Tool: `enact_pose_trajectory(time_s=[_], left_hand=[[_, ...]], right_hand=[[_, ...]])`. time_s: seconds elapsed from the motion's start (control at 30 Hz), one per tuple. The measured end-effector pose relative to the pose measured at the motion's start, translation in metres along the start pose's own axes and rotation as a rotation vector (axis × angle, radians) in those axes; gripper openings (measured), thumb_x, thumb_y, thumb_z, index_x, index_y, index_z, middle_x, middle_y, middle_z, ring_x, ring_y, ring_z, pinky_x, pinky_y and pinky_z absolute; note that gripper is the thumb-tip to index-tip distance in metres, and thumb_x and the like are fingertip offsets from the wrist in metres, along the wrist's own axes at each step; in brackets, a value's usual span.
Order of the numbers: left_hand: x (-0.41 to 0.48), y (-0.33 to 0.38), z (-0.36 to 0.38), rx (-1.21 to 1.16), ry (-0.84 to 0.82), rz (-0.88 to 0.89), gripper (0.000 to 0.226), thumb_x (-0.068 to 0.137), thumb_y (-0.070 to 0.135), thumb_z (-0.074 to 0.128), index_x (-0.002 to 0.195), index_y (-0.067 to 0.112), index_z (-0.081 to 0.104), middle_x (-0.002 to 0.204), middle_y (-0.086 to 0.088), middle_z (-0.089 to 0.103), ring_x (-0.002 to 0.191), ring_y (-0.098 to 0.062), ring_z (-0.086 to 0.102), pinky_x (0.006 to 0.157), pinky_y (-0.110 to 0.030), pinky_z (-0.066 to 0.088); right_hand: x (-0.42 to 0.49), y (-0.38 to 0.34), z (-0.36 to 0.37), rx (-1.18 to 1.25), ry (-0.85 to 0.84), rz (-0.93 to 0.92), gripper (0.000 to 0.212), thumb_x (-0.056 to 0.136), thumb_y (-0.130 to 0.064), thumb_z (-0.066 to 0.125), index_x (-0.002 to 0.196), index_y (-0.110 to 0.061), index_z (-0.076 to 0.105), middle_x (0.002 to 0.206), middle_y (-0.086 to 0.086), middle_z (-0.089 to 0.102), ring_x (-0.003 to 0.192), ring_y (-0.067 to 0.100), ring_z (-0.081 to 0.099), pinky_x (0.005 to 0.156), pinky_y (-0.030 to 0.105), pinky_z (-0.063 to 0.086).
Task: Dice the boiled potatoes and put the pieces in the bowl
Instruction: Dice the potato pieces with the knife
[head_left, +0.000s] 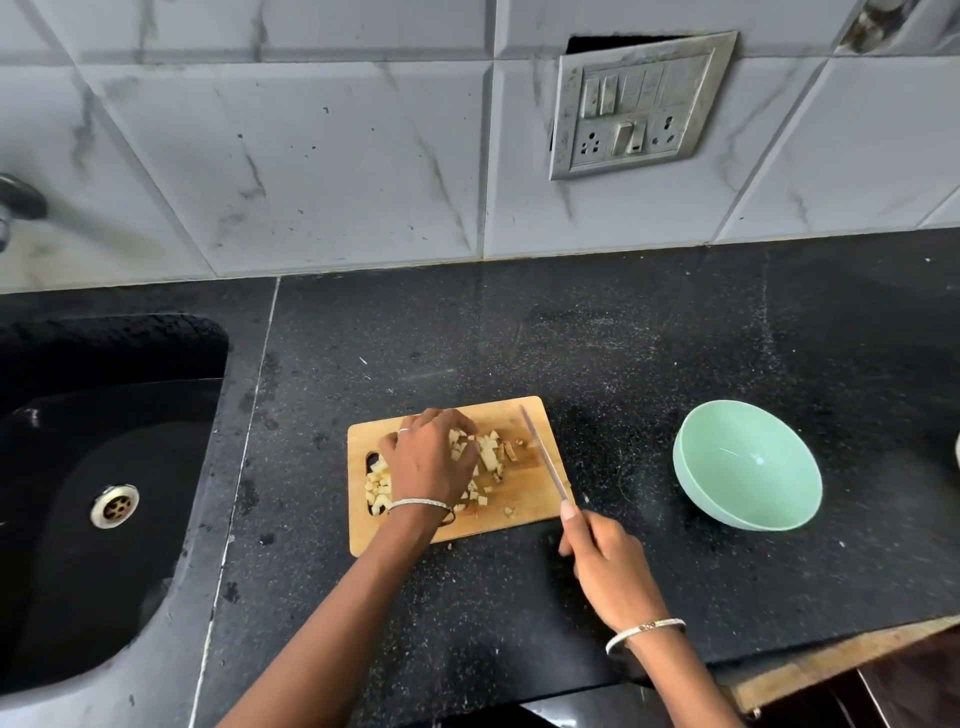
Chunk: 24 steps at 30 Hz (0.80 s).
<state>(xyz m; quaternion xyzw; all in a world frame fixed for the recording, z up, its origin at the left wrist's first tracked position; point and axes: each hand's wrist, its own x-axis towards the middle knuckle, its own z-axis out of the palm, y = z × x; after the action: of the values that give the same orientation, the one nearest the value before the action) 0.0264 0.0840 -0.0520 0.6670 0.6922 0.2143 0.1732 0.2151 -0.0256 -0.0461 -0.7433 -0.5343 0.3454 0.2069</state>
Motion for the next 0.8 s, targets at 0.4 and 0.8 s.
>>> enact_pose_trajectory(time_s=[0.4,0.8], left_hand=[[0.004,0.02,-0.005,-0.277,-0.167,0.061,0.023,0.084,0.045,0.069,0.098,0.028,0.075,0.084,0.013,0.073,0.075,-0.002,0.066,0.07,-0.024,0.052],[0.013,0.006,-0.021,-0.3,-0.258,-0.112,0.004,0.078,0.024,0.079,0.082,0.024,0.077,0.072,0.009,0.071,0.069,-0.009,0.065,0.061,-0.024,0.049]], right_hand=[[0.004,-0.012,-0.015,0.348,-0.235,0.127,0.054,0.095,-0.058,0.046,0.081,-0.008,0.063,0.053,-0.003,0.044,0.04,0.01,0.035,0.04,0.025,0.027],[0.011,-0.008,-0.023,0.523,-0.25,0.191,0.058,0.097,-0.056,0.045,0.086,-0.001,0.061,0.052,-0.002,0.039,0.039,0.011,0.029,0.037,0.021,0.023]])
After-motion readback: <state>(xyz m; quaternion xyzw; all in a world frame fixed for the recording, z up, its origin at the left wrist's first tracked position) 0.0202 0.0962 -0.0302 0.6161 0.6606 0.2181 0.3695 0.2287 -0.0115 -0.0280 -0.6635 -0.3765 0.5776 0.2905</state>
